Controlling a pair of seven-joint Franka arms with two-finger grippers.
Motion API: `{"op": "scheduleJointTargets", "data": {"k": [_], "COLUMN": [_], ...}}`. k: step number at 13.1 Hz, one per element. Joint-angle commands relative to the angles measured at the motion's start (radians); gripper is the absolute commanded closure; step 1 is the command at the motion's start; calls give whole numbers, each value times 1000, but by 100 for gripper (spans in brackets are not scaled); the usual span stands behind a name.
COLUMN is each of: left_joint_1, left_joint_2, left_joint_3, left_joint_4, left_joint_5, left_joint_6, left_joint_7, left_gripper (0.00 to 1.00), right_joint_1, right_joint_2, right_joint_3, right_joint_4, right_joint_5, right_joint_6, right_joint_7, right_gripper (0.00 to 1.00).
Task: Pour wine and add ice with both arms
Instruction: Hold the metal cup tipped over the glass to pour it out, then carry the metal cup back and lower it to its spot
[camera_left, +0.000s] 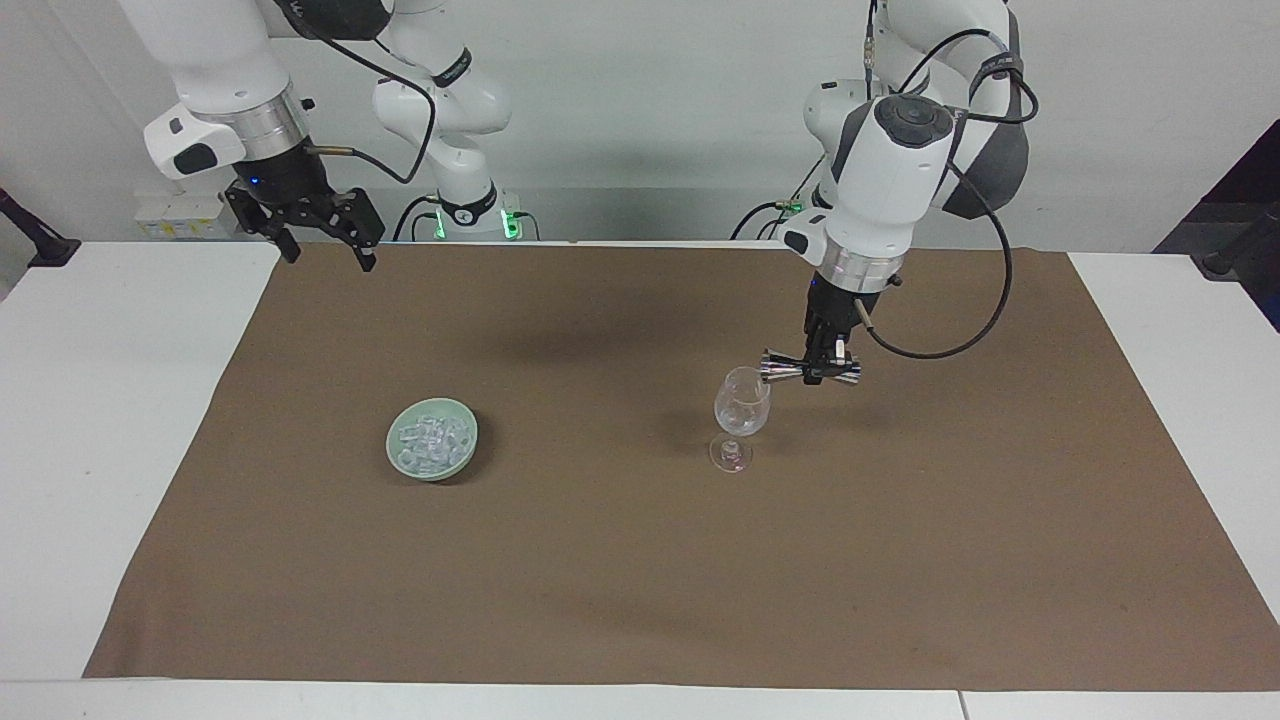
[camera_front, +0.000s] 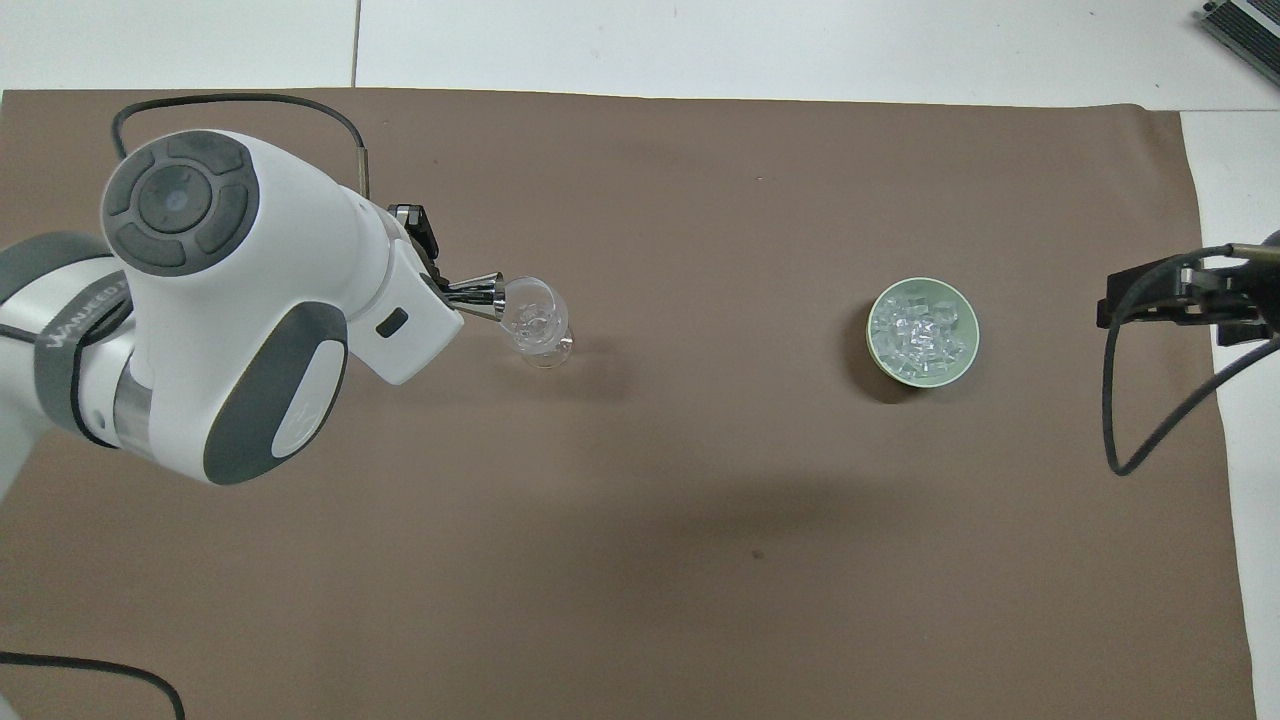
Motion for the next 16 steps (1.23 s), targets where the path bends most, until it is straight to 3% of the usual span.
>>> {"op": "scheduleJointTargets", "data": {"k": [1, 4, 9, 13, 16], "left_joint_1": [-28, -9, 125, 254, 392], "left_joint_2": [3, 14, 21, 58, 125], "left_joint_3": [18, 20, 16, 18, 18], "left_joint_4": [19, 31, 36, 36, 32], "left_joint_5": [30, 12, -110, -316, -565], "left_joint_6": [-20, -9, -20, -15, -23], "left_joint_7": [-70, -78, 1, 247, 527], "left_gripper": [100, 100, 100, 100, 100], "right_joint_1": [-11, -9, -9, -11, -9], "right_joint_2": [0, 0, 0, 0, 0], "right_joint_3": [4, 4, 4, 4, 4], "right_joint_4": [-4, -4, -4, -4, -4], "right_joint_5": [20, 20, 20, 20, 20], "right_joint_6": [11, 11, 11, 11, 11], "right_joint_7": [10, 10, 10, 10, 10], "right_gripper": [0, 0, 0, 0, 0]}}
